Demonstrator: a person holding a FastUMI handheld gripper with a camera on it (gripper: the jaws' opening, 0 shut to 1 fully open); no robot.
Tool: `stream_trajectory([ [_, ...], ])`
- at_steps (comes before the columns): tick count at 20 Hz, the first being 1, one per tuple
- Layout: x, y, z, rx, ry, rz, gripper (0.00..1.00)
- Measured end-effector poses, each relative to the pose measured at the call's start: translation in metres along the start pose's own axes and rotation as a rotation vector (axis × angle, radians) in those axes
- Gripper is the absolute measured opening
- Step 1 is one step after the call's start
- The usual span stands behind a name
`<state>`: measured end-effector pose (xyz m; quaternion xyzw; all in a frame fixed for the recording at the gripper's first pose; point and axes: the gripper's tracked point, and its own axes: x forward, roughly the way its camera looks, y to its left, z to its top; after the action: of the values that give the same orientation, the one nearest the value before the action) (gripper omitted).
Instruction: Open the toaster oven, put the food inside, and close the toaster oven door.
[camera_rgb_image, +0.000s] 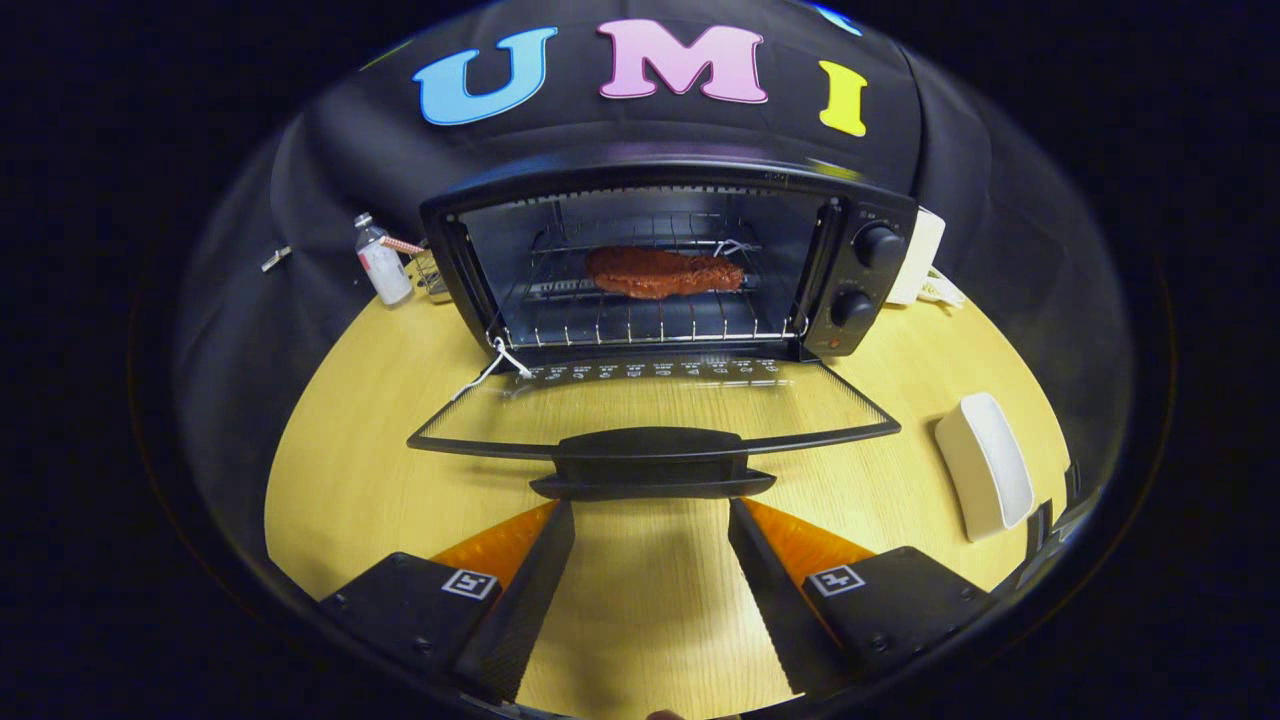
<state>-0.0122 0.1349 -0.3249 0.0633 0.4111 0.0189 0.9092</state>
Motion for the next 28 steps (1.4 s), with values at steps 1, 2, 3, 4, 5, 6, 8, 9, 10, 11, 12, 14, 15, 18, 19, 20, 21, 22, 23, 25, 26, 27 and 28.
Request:
stream_trajectory([
  [1,-0.003,0.0,0.007,-0.002,-0.016,0.001,0.96],
  [2,-0.006,0.001,0.013,-0.003,-0.028,0.003,0.96],
  [3,-0.009,0.001,0.018,-0.004,-0.041,0.005,0.96],
  [4,-0.011,0.001,0.026,-0.009,-0.057,0.008,0.96],
  [5,-0.014,0.003,0.033,-0.018,-0.075,0.011,0.96],
  [6,-0.016,0.003,0.043,-0.035,-0.096,0.012,0.96],
  [8,-0.018,0.005,0.062,-0.074,-0.135,0.012,0.96],
  [9,-0.018,0.006,0.072,-0.094,-0.154,0.014,0.96],
  [10,-0.016,0.006,0.082,-0.108,-0.166,0.016,0.97],
  [11,-0.014,0.004,0.091,-0.114,-0.174,0.015,0.97],
  [12,-0.014,0.001,0.1,-0.113,-0.188,0.014,0.97],
  [14,-0.015,-0.005,0.117,-0.105,-0.213,0.008,0.98],
  [15,-0.015,-0.008,0.122,-0.102,-0.222,0.006,0.98],
  [18,-0.024,-0.017,0.133,-0.109,-0.251,0.001,0.98],
  [19,-0.028,-0.019,0.135,-0.114,-0.259,0.001,0.98],
  [20,-0.033,-0.021,0.135,-0.122,-0.266,0.003,0.98],
  [21,-0.038,-0.023,0.134,-0.136,-0.274,0.004,0.98],
  [22,-0.043,-0.026,0.133,-0.157,-0.284,0.003,0.98],
  [23,-0.049,-0.028,0.134,-0.182,-0.295,0.001,0.98],
  [25,-0.064,-0.029,0.137,-0.227,-0.325,0.006,0.98],
  [26,-0.072,-0.028,0.141,-0.235,-0.343,0.014,0.98],
  [27,-0.081,-0.027,0.146,-0.238,-0.363,0.02,0.98],
  [28,-0.089,-0.028,0.151,-0.234,-0.382,0.025,0.98],
])
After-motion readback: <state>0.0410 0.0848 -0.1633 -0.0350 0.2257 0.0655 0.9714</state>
